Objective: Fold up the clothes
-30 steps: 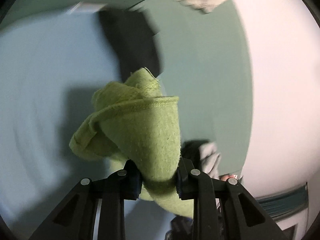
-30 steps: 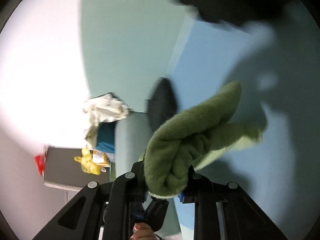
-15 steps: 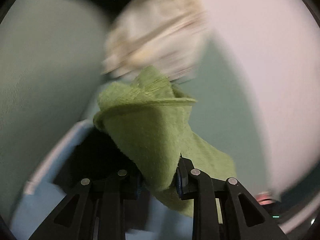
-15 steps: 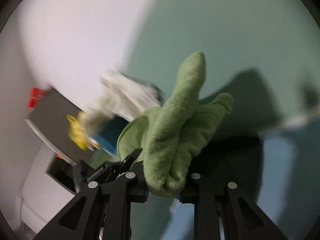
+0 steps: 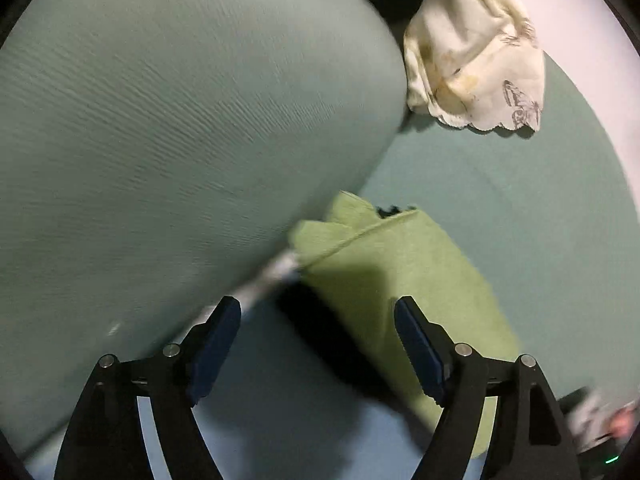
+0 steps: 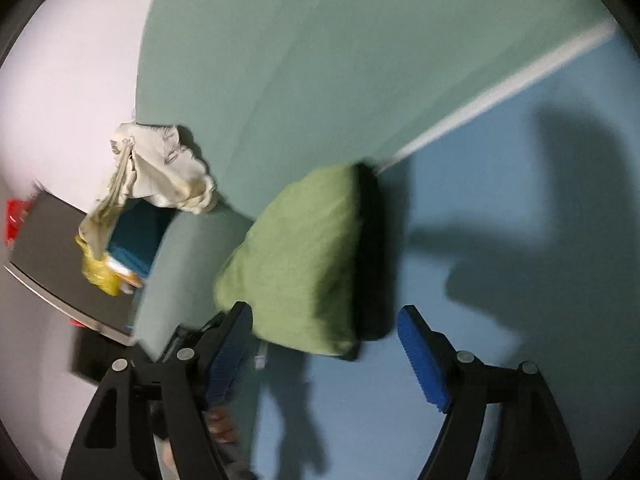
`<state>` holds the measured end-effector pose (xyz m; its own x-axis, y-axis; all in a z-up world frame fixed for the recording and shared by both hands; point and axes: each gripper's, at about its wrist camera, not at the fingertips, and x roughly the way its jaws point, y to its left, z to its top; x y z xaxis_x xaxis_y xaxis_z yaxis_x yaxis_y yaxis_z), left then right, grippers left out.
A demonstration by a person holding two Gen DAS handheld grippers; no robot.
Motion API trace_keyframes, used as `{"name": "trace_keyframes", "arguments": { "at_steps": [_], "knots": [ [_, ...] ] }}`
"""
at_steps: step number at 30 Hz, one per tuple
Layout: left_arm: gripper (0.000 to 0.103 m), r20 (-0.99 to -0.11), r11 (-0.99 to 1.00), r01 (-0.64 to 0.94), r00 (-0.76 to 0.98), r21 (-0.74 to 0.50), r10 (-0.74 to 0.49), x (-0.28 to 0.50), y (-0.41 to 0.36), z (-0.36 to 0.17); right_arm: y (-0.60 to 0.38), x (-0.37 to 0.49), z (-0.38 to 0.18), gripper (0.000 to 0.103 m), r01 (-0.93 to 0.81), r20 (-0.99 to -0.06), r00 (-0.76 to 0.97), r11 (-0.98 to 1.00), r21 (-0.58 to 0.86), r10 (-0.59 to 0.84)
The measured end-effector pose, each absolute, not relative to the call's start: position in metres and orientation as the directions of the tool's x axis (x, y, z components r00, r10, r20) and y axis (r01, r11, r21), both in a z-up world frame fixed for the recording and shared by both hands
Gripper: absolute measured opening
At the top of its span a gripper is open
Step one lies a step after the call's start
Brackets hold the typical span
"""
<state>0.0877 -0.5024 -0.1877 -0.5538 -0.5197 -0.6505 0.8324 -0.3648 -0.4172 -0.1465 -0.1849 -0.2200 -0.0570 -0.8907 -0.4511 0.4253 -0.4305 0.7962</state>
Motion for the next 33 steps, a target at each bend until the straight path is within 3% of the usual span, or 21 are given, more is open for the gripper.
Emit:
{"name": "trace_keyframes", "arguments": {
  "at_steps": [5,8,12,14,18,24,28,33],
  "knots": [
    [0.081,-0.637,-0.481,0.858,-0.474,-0.179,-0.608,0.092,-0.433,-0.156,-0.154,-0.119,-0.18,0.078,0.564,-0.512,-0.143,-0.495,0.661,-0.847],
    [0.081,-0.601,-0.567,0.822,-0.484,-0.062,-0.636,0.082,-0.383,-0.132,-0.156,-0.08,-0.146,0.08,0.706,-0.558,-0.239,-0.537,0.462,-0.795],
    [0.082,-0.566,-0.564,0.824,-0.493,-0.059,-0.661,0.108,-0.339,-0.106,-0.165,-0.028,-0.121,0.092,0.809,-0.569,-0.352,-0.548,0.215,-0.743],
    [0.083,-0.535,-0.562,0.822,-0.517,-0.092,-0.668,0.123,-0.331,-0.104,-0.164,-0.017,-0.116,0.103,0.822,-0.563,-0.372,-0.544,0.17,-0.738],
    [0.084,-0.486,-0.528,0.846,-0.495,-0.078,-0.72,0.137,-0.327,-0.112,-0.156,-0.003,-0.11,0.103,0.836,-0.555,-0.395,-0.537,0.113,-0.732],
    [0.084,-0.541,-0.501,0.866,-0.425,-0.009,-0.725,0.124,-0.345,-0.131,-0.172,-0.005,-0.122,0.103,0.828,-0.546,-0.431,-0.555,0.079,-0.719],
    [0.084,-0.53,-0.526,0.843,-0.498,-0.112,-0.686,0.122,-0.348,-0.13,-0.186,-0.006,-0.138,0.103,0.831,-0.562,-0.407,-0.548,0.101,-0.72],
    [0.084,-0.559,-0.518,0.853,-0.458,-0.059,-0.691,0.112,-0.353,-0.136,-0.2,-0.002,-0.152,0.103,0.853,-0.59,-0.403,-0.521,0.035,-0.7]
  ]
}}
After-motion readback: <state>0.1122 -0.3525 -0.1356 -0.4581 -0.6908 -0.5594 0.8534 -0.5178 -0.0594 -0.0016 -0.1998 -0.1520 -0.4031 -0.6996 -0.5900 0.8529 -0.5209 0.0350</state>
